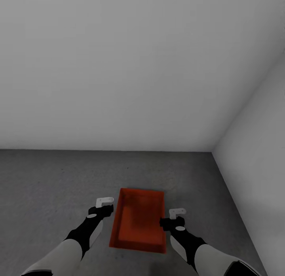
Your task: Move the two storage containers from the living room to the garage. In the garage, place one container on the floor and stack the other container on top of it (either order is fine).
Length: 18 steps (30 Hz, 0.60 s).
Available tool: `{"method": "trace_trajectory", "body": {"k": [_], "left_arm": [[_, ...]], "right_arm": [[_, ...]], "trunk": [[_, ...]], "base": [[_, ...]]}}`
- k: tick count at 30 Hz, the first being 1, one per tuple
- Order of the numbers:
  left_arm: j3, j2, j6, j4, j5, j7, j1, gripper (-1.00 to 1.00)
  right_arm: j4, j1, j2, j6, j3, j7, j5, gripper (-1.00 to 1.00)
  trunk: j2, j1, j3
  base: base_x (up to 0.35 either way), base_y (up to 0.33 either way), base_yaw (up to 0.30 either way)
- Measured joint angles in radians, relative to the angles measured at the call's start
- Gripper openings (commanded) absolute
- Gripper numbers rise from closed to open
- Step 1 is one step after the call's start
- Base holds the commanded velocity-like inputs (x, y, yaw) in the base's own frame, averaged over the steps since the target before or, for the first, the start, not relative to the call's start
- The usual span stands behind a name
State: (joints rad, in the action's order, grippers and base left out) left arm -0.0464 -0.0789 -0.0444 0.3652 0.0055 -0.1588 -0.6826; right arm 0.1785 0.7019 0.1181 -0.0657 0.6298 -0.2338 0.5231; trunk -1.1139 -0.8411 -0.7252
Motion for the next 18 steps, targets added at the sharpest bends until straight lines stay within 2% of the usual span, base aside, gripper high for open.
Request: {"method": "trace_trajectory", "body": {"k": [11,18], "left_arm": [[0.000,0.000,0.000,0.000,0.000,0.000,0.000,1.00],[0.000,0.000,0.000,0.000,0.000,-0.001,0.000,1.00]], "right_arm": [[-0.001,0.000,0.000,-0.001,0.001,-0.002,0.000,1.00],[-0.001,-0.001,0.000,0.000,0.000,-0.002,0.000,1.00]], "trunk": [[0.077,0.042,0.051],[0.077,0.042,0.060]], "base": [[0.000,0.000,0.000],[0.000,0.000,0.000]]}}
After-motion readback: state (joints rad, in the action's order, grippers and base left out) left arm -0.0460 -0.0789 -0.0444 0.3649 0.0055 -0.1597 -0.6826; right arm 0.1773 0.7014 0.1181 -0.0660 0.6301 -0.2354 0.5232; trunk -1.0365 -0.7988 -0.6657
